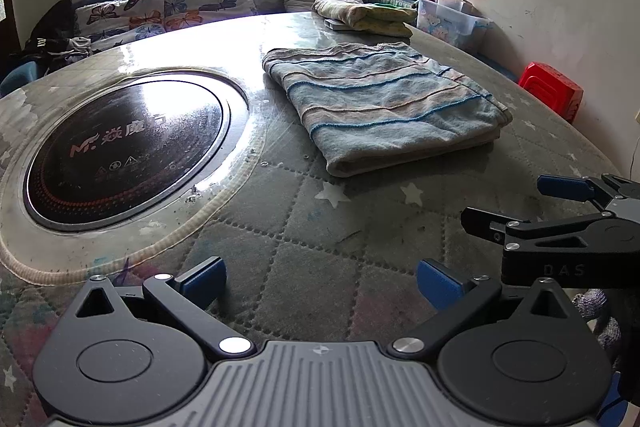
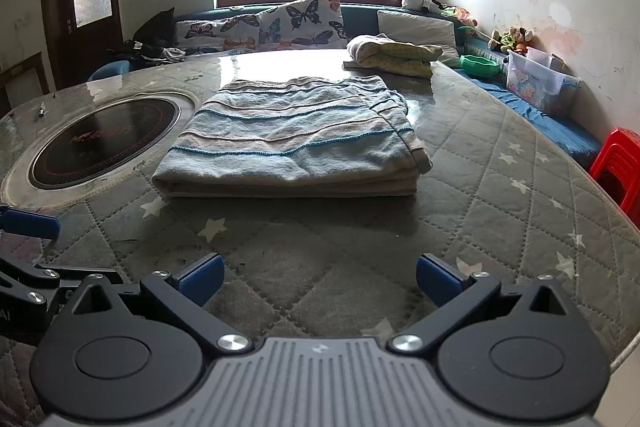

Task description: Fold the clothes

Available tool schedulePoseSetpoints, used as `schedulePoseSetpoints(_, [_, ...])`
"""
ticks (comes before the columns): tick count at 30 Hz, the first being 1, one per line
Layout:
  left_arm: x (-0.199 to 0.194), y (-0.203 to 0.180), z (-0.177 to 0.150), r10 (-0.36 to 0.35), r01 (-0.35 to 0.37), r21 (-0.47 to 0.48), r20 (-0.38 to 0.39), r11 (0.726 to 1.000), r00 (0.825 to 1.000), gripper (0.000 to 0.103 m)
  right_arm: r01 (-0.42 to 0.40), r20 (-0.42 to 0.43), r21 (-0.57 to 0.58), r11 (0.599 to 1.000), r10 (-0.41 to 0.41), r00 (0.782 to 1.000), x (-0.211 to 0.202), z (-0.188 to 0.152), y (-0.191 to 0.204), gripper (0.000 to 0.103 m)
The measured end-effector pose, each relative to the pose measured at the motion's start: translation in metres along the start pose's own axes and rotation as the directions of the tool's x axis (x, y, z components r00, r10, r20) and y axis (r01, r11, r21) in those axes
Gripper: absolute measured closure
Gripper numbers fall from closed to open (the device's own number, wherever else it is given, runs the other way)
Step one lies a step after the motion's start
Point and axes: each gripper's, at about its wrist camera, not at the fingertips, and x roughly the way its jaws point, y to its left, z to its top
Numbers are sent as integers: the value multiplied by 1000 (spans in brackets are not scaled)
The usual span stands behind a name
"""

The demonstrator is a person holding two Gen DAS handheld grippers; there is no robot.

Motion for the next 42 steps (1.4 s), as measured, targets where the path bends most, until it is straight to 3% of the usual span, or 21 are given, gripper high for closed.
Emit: schedulePoseSetpoints(42, [17,-4,20,3,-2,36,-6,999,1000,0,4,-6,12,1000,-4,1000,20,10,-6,0])
